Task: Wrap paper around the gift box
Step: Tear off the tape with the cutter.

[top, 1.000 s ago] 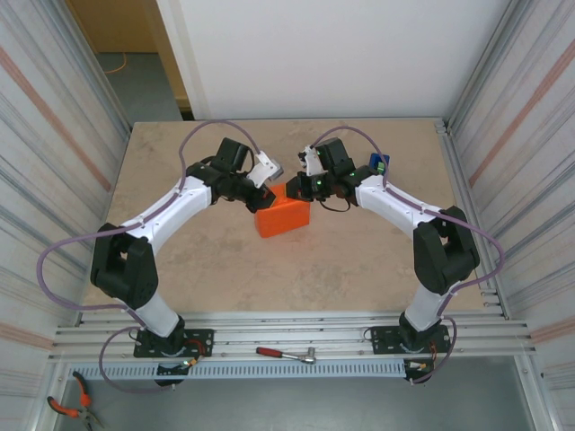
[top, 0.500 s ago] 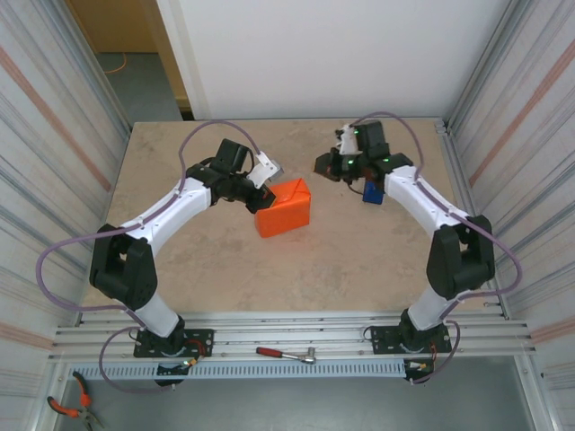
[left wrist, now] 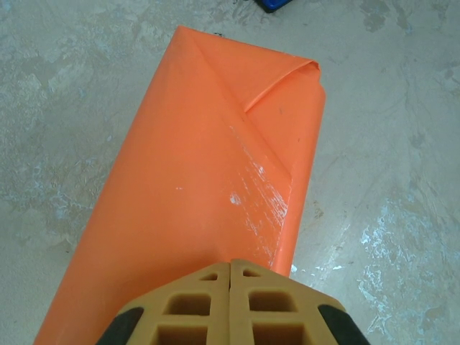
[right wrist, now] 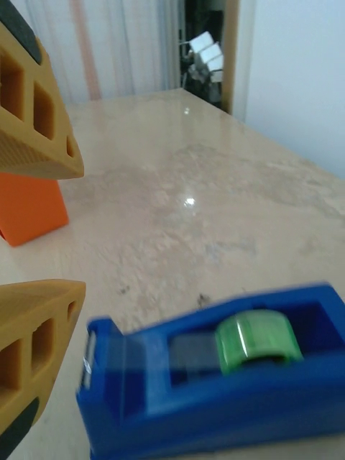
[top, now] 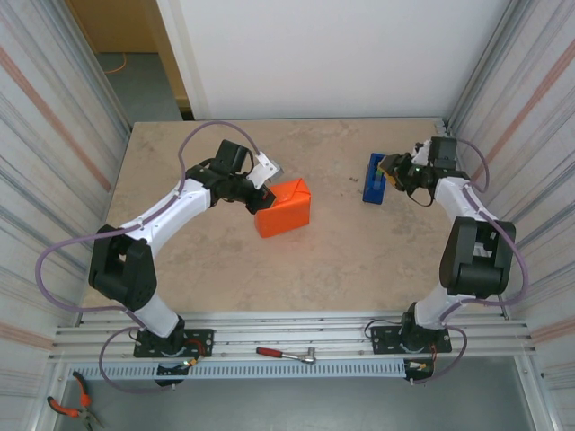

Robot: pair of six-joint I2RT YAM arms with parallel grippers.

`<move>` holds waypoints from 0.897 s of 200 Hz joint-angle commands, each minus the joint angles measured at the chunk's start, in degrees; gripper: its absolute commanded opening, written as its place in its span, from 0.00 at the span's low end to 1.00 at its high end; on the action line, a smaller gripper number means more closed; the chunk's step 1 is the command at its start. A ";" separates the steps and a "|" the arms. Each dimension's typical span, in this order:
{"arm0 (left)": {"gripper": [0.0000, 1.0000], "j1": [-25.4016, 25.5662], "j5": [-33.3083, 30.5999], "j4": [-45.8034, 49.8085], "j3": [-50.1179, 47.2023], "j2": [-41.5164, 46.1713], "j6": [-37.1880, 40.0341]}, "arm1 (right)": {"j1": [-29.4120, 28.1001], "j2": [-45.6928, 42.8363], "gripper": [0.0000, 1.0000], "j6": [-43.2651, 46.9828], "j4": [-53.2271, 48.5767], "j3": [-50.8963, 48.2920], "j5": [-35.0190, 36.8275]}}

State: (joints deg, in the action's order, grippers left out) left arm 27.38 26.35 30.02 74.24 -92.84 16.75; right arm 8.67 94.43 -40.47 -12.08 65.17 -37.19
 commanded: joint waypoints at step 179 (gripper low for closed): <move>0.00 0.23 -2.35 2.85 -2.16 -2.40 1.27 | 2.50 15.75 0.30 -0.58 5.97 2.59 -9.98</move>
State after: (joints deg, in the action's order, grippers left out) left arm 27.38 25.89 29.80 74.22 -92.84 16.75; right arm 11.68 108.77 -40.51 -6.20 65.91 -45.12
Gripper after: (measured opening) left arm 0.064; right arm 0.311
